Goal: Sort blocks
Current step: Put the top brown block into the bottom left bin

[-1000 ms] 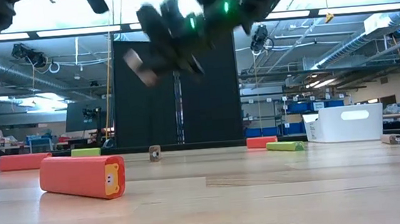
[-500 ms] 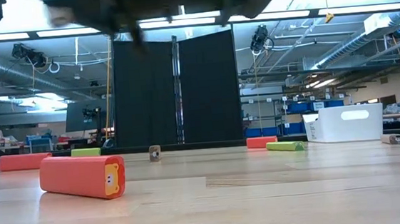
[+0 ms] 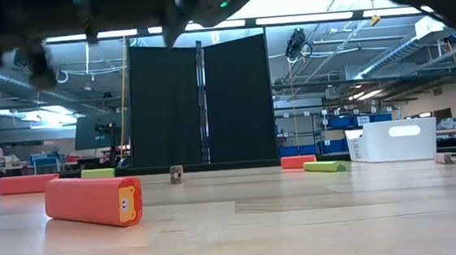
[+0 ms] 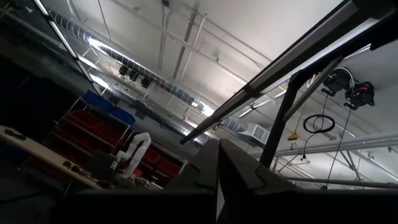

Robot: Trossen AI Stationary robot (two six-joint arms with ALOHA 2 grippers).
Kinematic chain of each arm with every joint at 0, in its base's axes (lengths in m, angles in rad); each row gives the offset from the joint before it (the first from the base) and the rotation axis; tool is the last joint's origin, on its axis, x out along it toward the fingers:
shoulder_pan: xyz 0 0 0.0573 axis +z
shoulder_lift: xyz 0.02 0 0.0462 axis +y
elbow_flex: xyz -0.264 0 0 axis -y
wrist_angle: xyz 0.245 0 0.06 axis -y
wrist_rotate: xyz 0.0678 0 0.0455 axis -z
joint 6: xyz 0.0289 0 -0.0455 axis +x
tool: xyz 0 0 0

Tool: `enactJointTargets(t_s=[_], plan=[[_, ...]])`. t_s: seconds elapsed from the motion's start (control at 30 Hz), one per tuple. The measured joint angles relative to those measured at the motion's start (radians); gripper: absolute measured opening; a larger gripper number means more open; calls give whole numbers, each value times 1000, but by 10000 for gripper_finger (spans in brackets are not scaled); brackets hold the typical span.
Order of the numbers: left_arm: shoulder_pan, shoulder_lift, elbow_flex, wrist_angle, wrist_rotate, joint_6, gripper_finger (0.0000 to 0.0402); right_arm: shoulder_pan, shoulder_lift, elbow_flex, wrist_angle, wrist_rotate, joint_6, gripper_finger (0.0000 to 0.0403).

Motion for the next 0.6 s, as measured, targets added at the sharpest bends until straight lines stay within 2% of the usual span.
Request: enactJointTargets(t_s=[0.17, 0.33, 0.4, 0.6], plan=[[0, 0, 0, -10, -1, 0, 21, 0, 109, 170, -158, -75, -5, 70], [0, 0, 0, -15, -4, 0, 21, 1, 118, 157, -175, -125, 1, 73], [0, 0, 0, -18, -10, 0, 21, 1, 118, 157, -176, -155, 4, 97], [0, 0, 0, -29, -19, 1, 21, 1, 116, 174, -172, -192, -2, 218]])
